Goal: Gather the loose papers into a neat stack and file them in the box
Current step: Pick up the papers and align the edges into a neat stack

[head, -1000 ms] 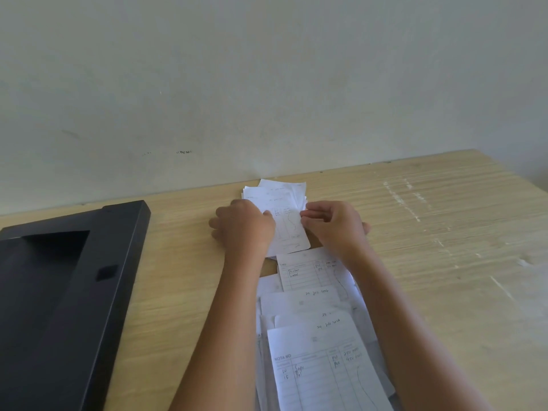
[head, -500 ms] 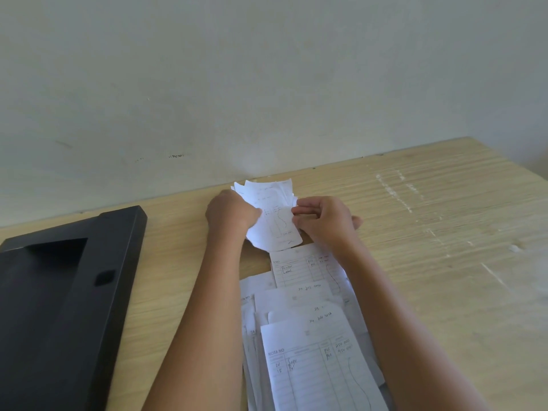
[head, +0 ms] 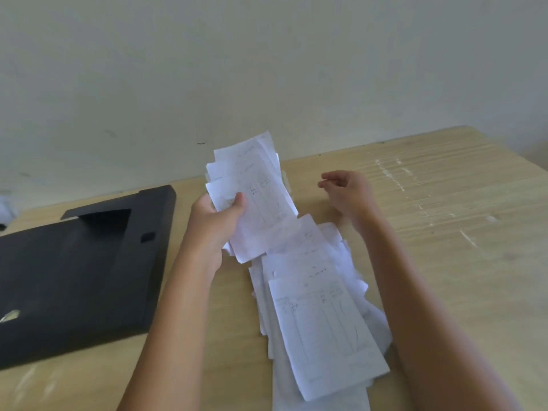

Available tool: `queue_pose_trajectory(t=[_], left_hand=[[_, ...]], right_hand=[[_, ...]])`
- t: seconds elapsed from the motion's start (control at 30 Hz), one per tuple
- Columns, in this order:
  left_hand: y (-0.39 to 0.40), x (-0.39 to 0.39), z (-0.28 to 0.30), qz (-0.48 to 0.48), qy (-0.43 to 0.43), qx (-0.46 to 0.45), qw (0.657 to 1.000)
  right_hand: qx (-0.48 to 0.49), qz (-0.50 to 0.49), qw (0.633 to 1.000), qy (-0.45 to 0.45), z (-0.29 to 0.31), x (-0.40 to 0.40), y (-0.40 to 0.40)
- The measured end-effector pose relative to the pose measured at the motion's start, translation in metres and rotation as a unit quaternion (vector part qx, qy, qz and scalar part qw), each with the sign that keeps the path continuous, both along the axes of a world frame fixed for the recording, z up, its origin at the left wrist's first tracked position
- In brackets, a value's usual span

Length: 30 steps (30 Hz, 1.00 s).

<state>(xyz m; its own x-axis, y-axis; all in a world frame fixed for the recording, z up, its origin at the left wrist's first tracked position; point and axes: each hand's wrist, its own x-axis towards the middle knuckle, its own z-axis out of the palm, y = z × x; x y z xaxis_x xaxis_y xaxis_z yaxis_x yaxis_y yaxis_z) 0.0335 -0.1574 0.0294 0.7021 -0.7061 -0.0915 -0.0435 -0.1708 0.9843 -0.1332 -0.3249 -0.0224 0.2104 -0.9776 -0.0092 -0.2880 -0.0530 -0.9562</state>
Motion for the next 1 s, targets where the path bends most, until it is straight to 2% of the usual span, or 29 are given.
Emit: queue_pose_trajectory(t=[0.1, 0.2, 0.3, 0.4, 0.53, 0.7, 0.8, 0.9, 1.0], left_hand=[[0.024, -0.012, 0.016, 0.028, 0.04, -0.063, 0.997], [0.041, -0.02, 0.034, 0.041, 0.037, -0.096, 0.994], [0.057, -0.031, 0.033, 0.025, 0.017, -0.068, 0.997], [0.073, -0.053, 0.009, 0.006, -0.013, 0.001, 1.0], [0.085, -0.088, -0.027, -0.015, -0.091, 0.102, 0.99], [0.094, -0.125, -0.039, -0.033, -0.208, 0.196, 0.958], [0.099, -0.133, -0.043, -0.017, -0.293, 0.195, 0.936], [0.107, -0.13, -0.054, 0.03, -0.42, 0.214, 0.882], [0.107, -0.122, -0.071, 0.06, -0.416, 0.244, 0.874]], right_hand=[[-0.034, 0.003, 0.998, 0.045, 0.003, -0.029, 0.019], [-0.066, 0.005, 0.994, 0.088, 0.012, -0.057, 0.049], [-0.067, 0.012, 0.99, 0.121, 0.018, -0.077, 0.085], [-0.062, 0.006, 0.98, 0.189, 0.019, -0.091, 0.119], [-0.052, 0.008, 0.97, 0.237, 0.014, -0.099, 0.157], [-0.062, 0.021, 0.976, 0.206, -0.002, -0.104, 0.192], [-0.081, 0.001, 0.981, 0.177, -0.005, -0.112, 0.199], [-0.145, -0.035, 0.961, 0.232, -0.002, -0.121, 0.2], [-0.117, -0.009, 0.966, 0.23, -0.002, -0.122, 0.207]])
